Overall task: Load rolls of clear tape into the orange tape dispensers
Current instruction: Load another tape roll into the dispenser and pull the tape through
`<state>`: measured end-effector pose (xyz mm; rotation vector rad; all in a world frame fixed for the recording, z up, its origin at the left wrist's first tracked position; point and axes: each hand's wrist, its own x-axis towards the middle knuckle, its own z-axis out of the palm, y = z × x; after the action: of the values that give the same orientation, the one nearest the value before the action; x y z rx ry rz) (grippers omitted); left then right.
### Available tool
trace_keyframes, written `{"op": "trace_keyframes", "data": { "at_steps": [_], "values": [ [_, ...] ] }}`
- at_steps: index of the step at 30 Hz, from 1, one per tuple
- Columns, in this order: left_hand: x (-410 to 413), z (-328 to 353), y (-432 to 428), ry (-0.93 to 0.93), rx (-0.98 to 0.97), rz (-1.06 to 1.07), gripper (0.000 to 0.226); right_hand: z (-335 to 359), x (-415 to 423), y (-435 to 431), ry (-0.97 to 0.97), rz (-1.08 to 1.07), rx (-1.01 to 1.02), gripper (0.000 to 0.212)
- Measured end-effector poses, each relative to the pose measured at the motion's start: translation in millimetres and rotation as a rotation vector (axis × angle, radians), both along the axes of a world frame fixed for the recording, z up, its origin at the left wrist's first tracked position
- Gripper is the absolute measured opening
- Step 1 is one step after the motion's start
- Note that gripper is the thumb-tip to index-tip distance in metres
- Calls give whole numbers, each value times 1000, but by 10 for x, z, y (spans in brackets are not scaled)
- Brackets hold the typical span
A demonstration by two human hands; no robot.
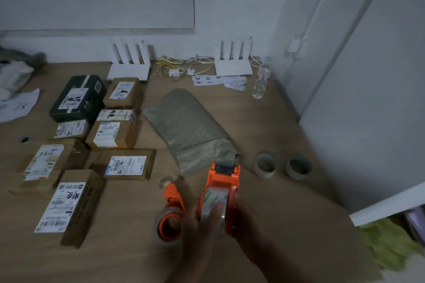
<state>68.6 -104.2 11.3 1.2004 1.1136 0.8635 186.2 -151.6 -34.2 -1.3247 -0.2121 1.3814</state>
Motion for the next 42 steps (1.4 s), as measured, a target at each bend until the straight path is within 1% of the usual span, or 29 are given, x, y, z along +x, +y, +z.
{"op": "trace_keyframes", "data": {
  "at_steps": [2,3,4,5,6,8,10,11,13,14,16,18,20,21,24,29,30,31,33,34,35,38,39,40,42],
  "values": [
    [33,-109,-10,-5,-30,25,13,-2,-13,-26,-97,3,34,45],
    [50,-155,-13,16,-22,26,25,-10,-19,-27,-135,-8,42,40],
    [63,-197,-18,39,-6,18,39,-44,-17,-22,-180,-32,32,39],
    [67,-252,-17,58,3,22,48,-70,-12,-15,-225,-65,25,40],
    [73,-300,-11,76,8,38,49,-104,-7,1,-288,-104,-3,41],
    [82,-435,10,128,7,37,47,-181,17,22,-390,-166,-70,37],
    [97,-570,39,172,-41,-6,43,-302,57,35,-517,-182,-166,34],
    [102,-621,58,188,-69,-19,36,-378,87,40,-608,-169,-225,35],
    [115,-772,108,249,-95,-30,13,-468,153,47,-789,-103,-335,36],
    [120,-827,135,280,-102,-47,10,-480,179,54,-848,-70,-370,33],
    [123,-935,172,327,-131,-109,18,-426,201,89,-906,18,-424,27],
    [116,-1034,209,404,-146,-193,28,-417,226,122,-971,117,-471,26],
    [112,-1094,222,482,-132,-278,28,-450,244,153,-1037,179,-493,27],
    [103,-1117,229,520,-129,-302,29,-487,250,165,-1059,197,-499,28],
    [97,-1248,262,552,-97,-329,43,-567,241,192,-1077,220,-517,29],
    [95,-1281,274,545,-38,-378,31,-637,223,208,-1065,215,-551,37],
    [90,-1303,273,546,-35,-376,35,-646,223,208,-1064,216,-552,37],
    [83,-1284,264,540,-39,-378,43,-648,224,205,-1066,216,-551,37],
    [75,-1283,254,524,-40,-359,68,-650,225,198,-1084,221,-555,38],
    [72,-1302,257,527,-45,-355,74,-646,223,194,-1094,227,-556,39],
    [68,-1317,266,549,-58,-359,72,-637,220,192,-1102,239,-557,40],
    [64,-1356,296,597,-70,-391,50,-615,216,200,-1106,278,-574,44],
    [62,-1354,300,607,-74,-403,46,-607,219,203,-1097,278,-583,44],
    [64,-1347,302,610,-67,-409,46,-600,221,203,-1086,275,-588,43],
    [53,-1313,291,594,-39,-417,55,-584,212,187,-1059,278,-590,45]
  ]
}}
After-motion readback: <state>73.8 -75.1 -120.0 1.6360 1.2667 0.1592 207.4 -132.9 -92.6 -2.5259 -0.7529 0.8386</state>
